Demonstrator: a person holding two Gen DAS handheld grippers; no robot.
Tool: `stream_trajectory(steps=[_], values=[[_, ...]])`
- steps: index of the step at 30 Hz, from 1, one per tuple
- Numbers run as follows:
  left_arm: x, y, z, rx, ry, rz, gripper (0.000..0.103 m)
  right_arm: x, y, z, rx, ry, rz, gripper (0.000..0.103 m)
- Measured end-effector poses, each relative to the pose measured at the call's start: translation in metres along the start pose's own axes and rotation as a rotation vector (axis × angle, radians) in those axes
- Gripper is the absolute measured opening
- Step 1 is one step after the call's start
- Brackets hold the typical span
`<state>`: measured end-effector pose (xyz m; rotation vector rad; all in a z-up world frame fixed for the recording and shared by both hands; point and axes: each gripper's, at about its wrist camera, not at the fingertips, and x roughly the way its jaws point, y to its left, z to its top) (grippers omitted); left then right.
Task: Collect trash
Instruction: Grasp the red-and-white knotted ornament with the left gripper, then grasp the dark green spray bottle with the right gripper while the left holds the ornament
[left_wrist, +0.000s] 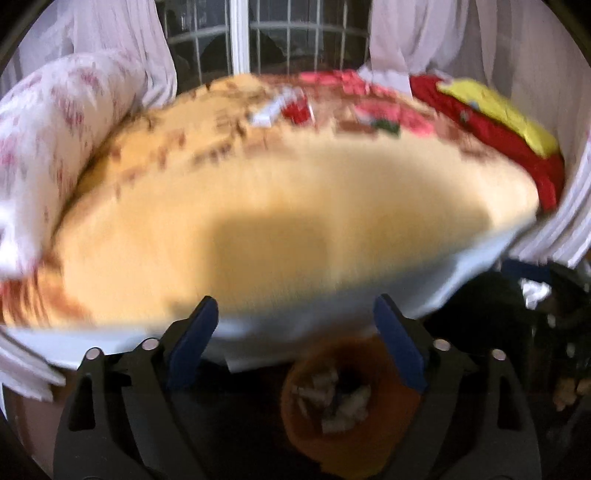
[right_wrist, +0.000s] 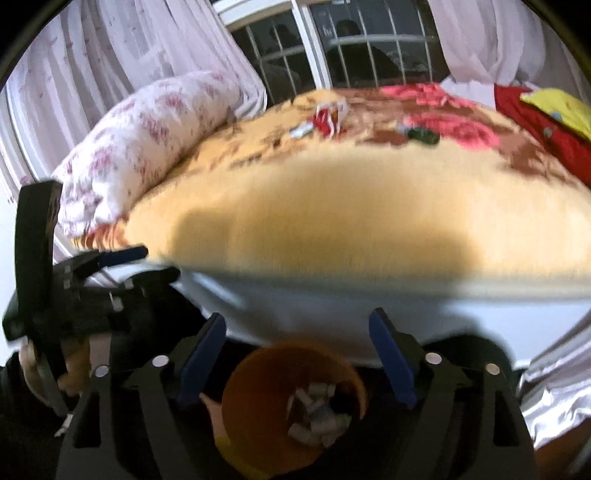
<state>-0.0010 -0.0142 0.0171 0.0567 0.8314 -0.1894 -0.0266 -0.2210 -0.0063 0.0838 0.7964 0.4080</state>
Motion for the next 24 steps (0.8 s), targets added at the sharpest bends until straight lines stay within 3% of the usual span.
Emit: stream_trajectory(steps=[3,7,11,15,17,18,19,21,24], values=[[0.026,0.014,0.06,0.011,-0.025,0.006,0.089,0.004,-0.015,0.028,0.022,-0.035,0.005,0.08],[0.09,0.023,0.138,-0.02,-0.022,-0.008,0.089,0.017,-0.042,0.061,0.086,-0.073,-0.005,0.08],[0.156,0.012,0.193,-0.046,-0.011,-0.005,0.089,0.025,-0.066,0.074,0.148,-0.091,-0.01,0.08],[0.206,-0.006,0.226,-0.024,0.004,0.04,0.089,0.027,-0.086,0.082,0.153,-0.093,-0.052,0.081],[0.221,-0.009,0.234,-0.025,0.002,0.039,0.066,0.028,-0.096,0.09,0.14,-0.094,-0.077,0.082],[0.231,-0.01,0.237,-0.022,0.03,0.021,0.047,0.028,-0.101,0.096,0.131,-0.1,-0.094,0.084],[0.241,-0.009,0.239,-0.025,0.061,0.023,0.036,0.03,-0.105,0.101,0.122,-0.103,-0.104,0.084],[0.253,-0.003,0.238,-0.047,0.088,0.008,0.027,0.038,-0.113,0.114,0.097,-0.102,-0.139,0.084],[0.242,0.007,0.234,-0.091,0.065,-0.045,0.016,0.057,-0.126,0.14,0.063,-0.095,-0.17,0.084]])
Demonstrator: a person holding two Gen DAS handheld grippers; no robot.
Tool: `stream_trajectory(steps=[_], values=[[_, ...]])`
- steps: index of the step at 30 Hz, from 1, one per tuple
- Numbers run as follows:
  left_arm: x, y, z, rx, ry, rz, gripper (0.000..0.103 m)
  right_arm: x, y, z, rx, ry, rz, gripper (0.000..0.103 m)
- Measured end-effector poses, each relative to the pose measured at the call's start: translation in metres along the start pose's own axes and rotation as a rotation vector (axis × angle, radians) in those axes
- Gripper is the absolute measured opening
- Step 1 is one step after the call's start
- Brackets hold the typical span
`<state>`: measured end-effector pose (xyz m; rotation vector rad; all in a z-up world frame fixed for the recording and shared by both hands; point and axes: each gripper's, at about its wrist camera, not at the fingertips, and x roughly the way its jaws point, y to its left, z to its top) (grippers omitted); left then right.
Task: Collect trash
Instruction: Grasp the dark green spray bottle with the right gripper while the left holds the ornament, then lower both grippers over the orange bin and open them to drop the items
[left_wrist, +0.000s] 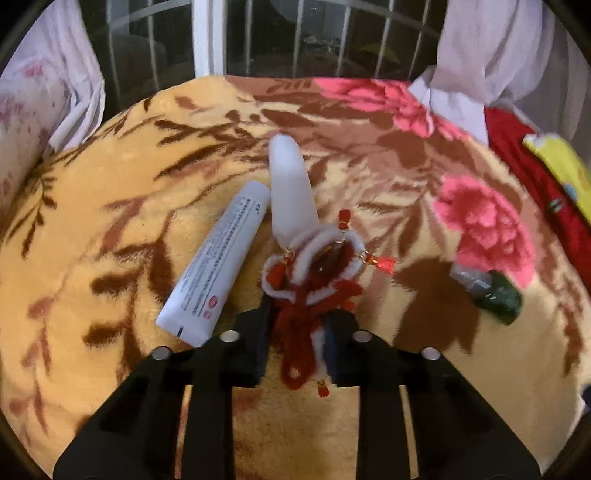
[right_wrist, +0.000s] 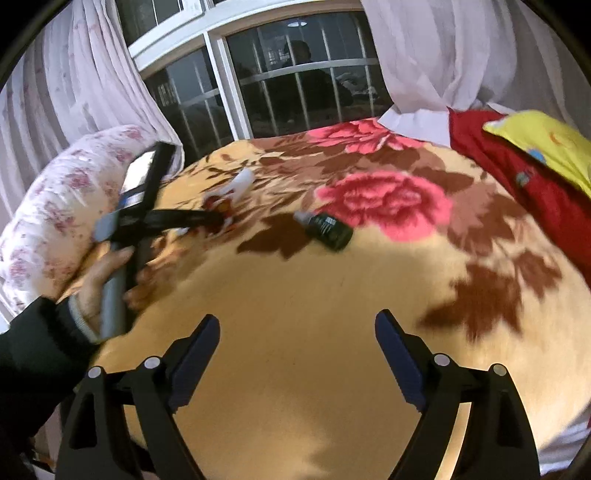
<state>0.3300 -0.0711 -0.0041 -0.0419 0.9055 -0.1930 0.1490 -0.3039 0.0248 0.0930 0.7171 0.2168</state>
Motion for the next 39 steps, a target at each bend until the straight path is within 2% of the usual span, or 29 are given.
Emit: stream_trajectory(steps=[4,8,12,14,15,16,17,19,22,27,32,39], values=[[-0.033,0.003,-0.02,-0.007,-0.017,-0.049,0.015,0.035,-0.005,0.031,-0.058,0.031,0.009,0.084],[-0.061,0.006,-0.05,-0.005,-0.021,-0.063,0.015,0.084,-0.007,0.062,-0.123,0.094,-0.004,0.084],[-0.085,0.015,-0.08,-0.044,-0.02,-0.097,0.015,0.134,-0.006,0.083,-0.18,0.197,-0.012,0.082],[-0.092,0.017,-0.088,-0.038,-0.03,-0.074,0.015,0.16,-0.004,0.088,-0.218,0.267,-0.053,0.067],[-0.096,0.016,-0.093,-0.031,-0.038,-0.066,0.015,0.169,-0.004,0.087,-0.231,0.293,-0.084,0.049],[-0.098,0.016,-0.097,-0.026,-0.042,-0.056,0.015,0.177,-0.003,0.086,-0.242,0.324,-0.12,0.041],[-0.101,0.017,-0.1,-0.024,-0.045,-0.046,0.015,0.176,0.0,0.085,-0.255,0.321,-0.127,0.037],[-0.102,0.019,-0.106,-0.03,-0.045,-0.048,0.015,0.171,0.012,0.08,-0.301,0.321,-0.175,0.036],[-0.104,0.021,-0.115,-0.048,-0.049,-0.046,0.015,0.158,0.015,0.071,-0.266,0.315,-0.163,0.036],[-0.117,0.022,-0.124,-0.078,-0.069,-0.084,0.015,0.11,0.015,0.059,-0.122,0.228,-0.054,0.036],[-0.141,0.017,-0.137,-0.08,-0.099,-0.112,0.015,0.059,0.04,0.034,-0.079,0.16,0.04,0.036],[-0.187,0.005,-0.159,-0.048,-0.162,-0.112,0.015,0.0,0.071,-0.001,-0.062,0.076,0.101,0.036]])
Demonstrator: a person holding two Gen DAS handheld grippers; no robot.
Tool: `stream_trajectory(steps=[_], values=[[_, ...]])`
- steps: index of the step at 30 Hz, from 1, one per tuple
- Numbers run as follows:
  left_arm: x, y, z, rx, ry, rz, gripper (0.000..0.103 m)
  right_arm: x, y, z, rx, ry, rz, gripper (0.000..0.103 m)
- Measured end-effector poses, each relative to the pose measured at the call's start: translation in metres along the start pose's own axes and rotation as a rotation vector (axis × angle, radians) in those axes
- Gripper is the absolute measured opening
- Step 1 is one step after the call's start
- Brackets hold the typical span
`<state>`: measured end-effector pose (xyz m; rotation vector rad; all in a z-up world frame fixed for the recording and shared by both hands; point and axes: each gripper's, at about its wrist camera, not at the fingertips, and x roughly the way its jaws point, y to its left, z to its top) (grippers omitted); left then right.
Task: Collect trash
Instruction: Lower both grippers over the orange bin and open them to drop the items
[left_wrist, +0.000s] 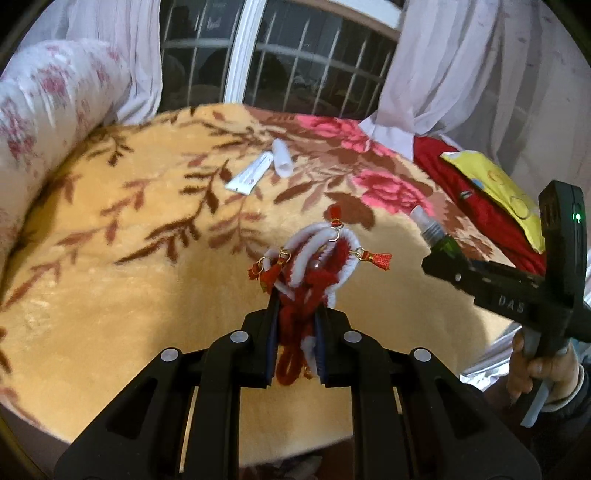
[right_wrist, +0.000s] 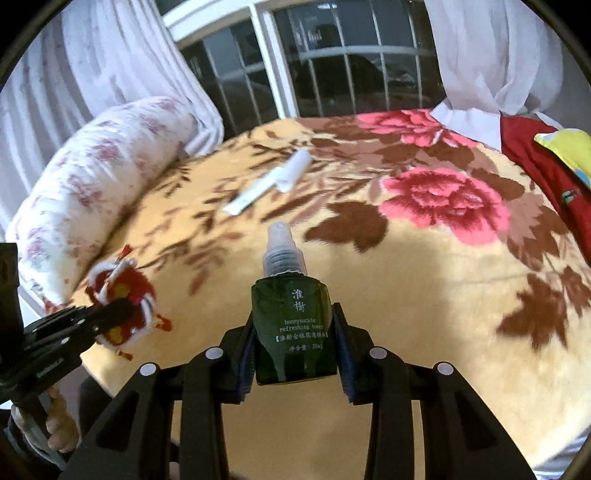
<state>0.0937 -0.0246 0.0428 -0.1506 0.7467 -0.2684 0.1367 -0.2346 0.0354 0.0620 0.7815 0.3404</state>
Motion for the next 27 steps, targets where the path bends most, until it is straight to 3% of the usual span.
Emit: stream_trajectory(steps=[12,18,27], values=[[-0.089,-0.026,-0.065,0.085,-0.041,-0.016,0.015,-0.091,0.047,-0.073,-0.036,-0.102,0.089,0.036],[-0.095,-0.035,-0.115,0.12,0.041,-0.018,0.015,-0.104,0.064,-0.132,-0.034,-0.032,0.117,0.036],[-0.069,-0.034,-0.159,0.132,0.191,-0.024,0.015,-0.076,0.064,-0.19,0.023,0.127,0.127,0.036]])
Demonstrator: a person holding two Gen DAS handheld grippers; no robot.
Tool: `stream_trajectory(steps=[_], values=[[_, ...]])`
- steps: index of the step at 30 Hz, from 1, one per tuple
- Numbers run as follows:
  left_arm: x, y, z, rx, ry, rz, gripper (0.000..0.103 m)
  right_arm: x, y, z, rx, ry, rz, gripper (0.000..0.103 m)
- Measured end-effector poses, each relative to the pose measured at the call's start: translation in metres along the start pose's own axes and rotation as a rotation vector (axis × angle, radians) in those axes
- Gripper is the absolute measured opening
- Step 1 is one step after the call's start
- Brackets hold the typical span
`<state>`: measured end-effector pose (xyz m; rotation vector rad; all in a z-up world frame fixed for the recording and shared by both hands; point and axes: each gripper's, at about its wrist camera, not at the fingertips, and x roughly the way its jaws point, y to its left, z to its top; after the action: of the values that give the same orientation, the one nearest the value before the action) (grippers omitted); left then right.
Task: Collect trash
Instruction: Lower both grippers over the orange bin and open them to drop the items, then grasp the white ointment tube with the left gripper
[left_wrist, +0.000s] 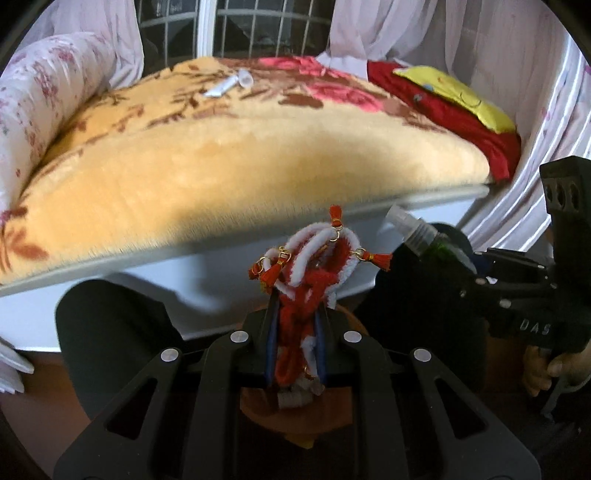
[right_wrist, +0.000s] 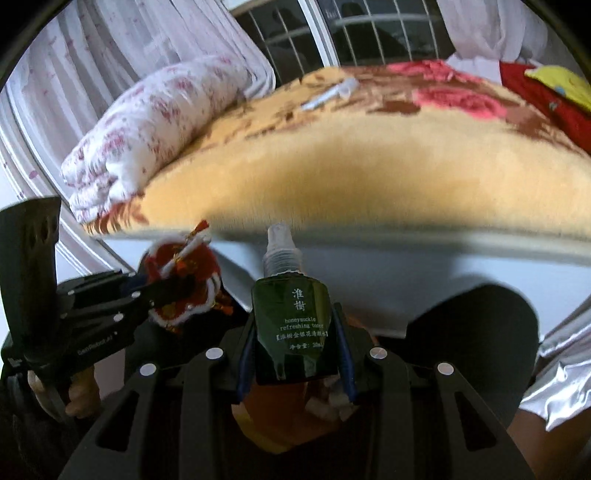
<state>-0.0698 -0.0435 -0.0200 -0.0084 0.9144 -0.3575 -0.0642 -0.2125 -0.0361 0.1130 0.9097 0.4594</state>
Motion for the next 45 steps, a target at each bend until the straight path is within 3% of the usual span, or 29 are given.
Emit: stream_trajectory(steps=[8,9,10,12,20,23,27,31,35,42,44,45], values=[[0.018,0.001,-0.011,-0.014,0.069,0.0,0.019,0.026,-0.003,-0.019,0.025,0.092,0.003,0.038],[0.021,0.003,-0.013,-0.02,0.079,0.006,0.031,0.028,-0.004,-0.021,0.029,0.096,-0.003,0.047],[0.022,0.005,-0.014,-0.028,0.084,0.01,0.052,0.03,-0.006,-0.022,0.04,0.098,-0.008,0.055],[0.024,0.012,-0.014,-0.055,0.086,0.029,0.072,0.029,-0.009,-0.023,0.056,0.089,-0.011,0.056],[0.015,0.032,0.014,-0.075,0.035,0.046,0.075,0.011,-0.03,-0.008,0.091,0.01,-0.034,0.058],[0.012,0.042,0.057,-0.036,-0.032,0.095,0.08,0.006,-0.037,0.004,0.113,-0.03,-0.017,0.06],[0.041,0.06,0.146,0.036,-0.096,0.192,0.086,0.004,-0.046,0.027,0.138,-0.086,0.012,0.064],[0.099,0.091,0.236,0.043,-0.077,0.208,0.086,0.004,-0.049,0.048,0.142,-0.116,0.038,0.068],[0.163,0.12,0.305,0.056,-0.037,0.222,0.086,0.008,-0.054,0.063,0.129,-0.137,0.019,0.069],[0.248,0.132,0.345,0.136,0.034,0.298,0.085,0.015,-0.079,0.08,0.195,-0.143,-0.005,0.069],[0.258,0.134,0.351,0.15,0.021,0.288,0.079,0.018,-0.08,0.081,0.188,-0.133,-0.017,0.069],[0.259,0.136,0.354,0.148,0.017,0.273,0.069,0.02,-0.08,0.082,0.184,-0.126,-0.018,0.069]])
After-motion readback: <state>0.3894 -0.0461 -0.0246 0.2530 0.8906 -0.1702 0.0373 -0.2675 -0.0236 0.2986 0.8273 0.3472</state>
